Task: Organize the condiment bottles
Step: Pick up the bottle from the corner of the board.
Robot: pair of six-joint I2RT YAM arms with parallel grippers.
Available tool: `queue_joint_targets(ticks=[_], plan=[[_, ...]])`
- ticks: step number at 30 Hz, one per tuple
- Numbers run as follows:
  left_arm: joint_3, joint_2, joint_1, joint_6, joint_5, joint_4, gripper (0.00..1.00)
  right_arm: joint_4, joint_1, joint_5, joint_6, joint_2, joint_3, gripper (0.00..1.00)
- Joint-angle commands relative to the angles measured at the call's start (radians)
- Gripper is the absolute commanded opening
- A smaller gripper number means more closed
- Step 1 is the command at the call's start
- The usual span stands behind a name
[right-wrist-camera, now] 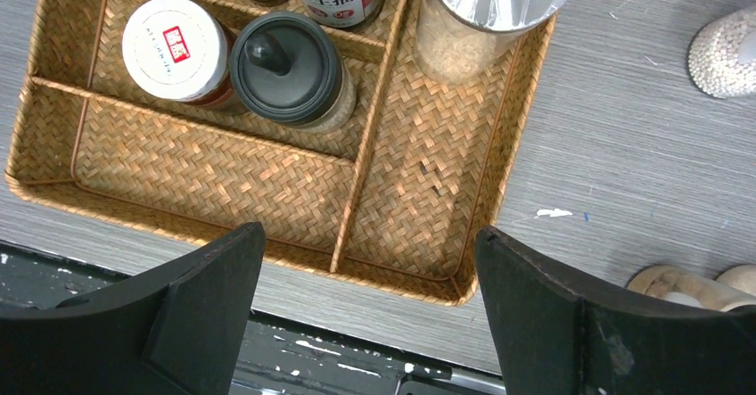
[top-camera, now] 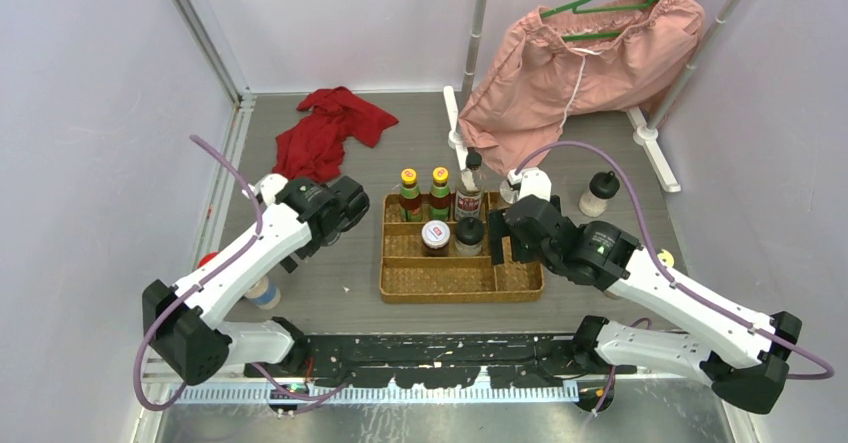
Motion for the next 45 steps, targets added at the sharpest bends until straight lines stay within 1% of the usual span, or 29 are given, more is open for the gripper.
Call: queue_joint_targets(ticks=[1, 3, 8, 11, 13, 17, 19, 22, 25, 32, 35, 37, 42, 45], plan=[[-0.046, -0.02, 0.08, -0.213, 0.011, -0.266, 0.86, 0.018, 0.005, -0.005, -0.02, 0.022, 0.053, 0.93], [-0.026, 0.007, 0.116, -0.234, 0.015, -0.268, 0.87, 0.018, 0.005, -0.006, -0.029, 0.041, 0.06, 0.93], [0.089, 0.142, 0.165, -0.244, 0.009, -0.269, 0.9, 0.025, 0.005, -0.005, -0.045, 0.078, 0.075, 0.93], [0.185, 0.22, 0.207, -0.204, -0.027, -0.269, 0.91, 0.024, 0.004, -0.007, -0.054, 0.086, 0.077, 0.93], [0.248, 0.262, 0.251, -0.156, -0.049, -0.269, 0.9, 0.024, 0.004, -0.006, -0.062, 0.084, 0.072, 0.93], [0.308, 0.281, 0.404, -0.081, -0.049, -0.268, 0.93, 0.026, 0.005, 0.006, -0.076, 0.084, 0.061, 0.93], [0.337, 0.277, 0.46, -0.033, -0.048, -0.267, 0.94, 0.032, 0.003, 0.006, -0.081, 0.088, 0.055, 0.93], [0.366, 0.254, 0.51, 0.026, -0.031, -0.267, 0.94, 0.055, 0.005, -0.003, -0.084, 0.096, 0.045, 0.93], [0.353, 0.204, 0.538, 0.075, -0.013, -0.269, 0.93, 0.081, 0.005, -0.013, -0.09, 0.113, 0.038, 0.93], [0.212, 0.051, 0.641, 0.072, 0.097, -0.265, 0.92, 0.15, 0.005, -0.055, -0.101, 0.152, 0.019, 0.93], [0.23, 0.04, 0.658, 0.109, 0.101, -0.268, 0.92, 0.161, 0.004, -0.067, -0.114, 0.163, 0.023, 0.93], [0.217, 0.019, 0.722, 0.137, 0.117, -0.269, 0.92, 0.167, 0.004, -0.069, -0.122, 0.168, 0.027, 0.93], [0.092, -0.084, 0.81, 0.138, 0.149, -0.269, 0.92, 0.192, 0.003, -0.093, -0.145, 0.202, 0.04, 0.94], [0.027, -0.122, 0.833, 0.112, 0.168, -0.269, 0.91, 0.204, 0.002, -0.113, -0.151, 0.231, 0.046, 0.93]])
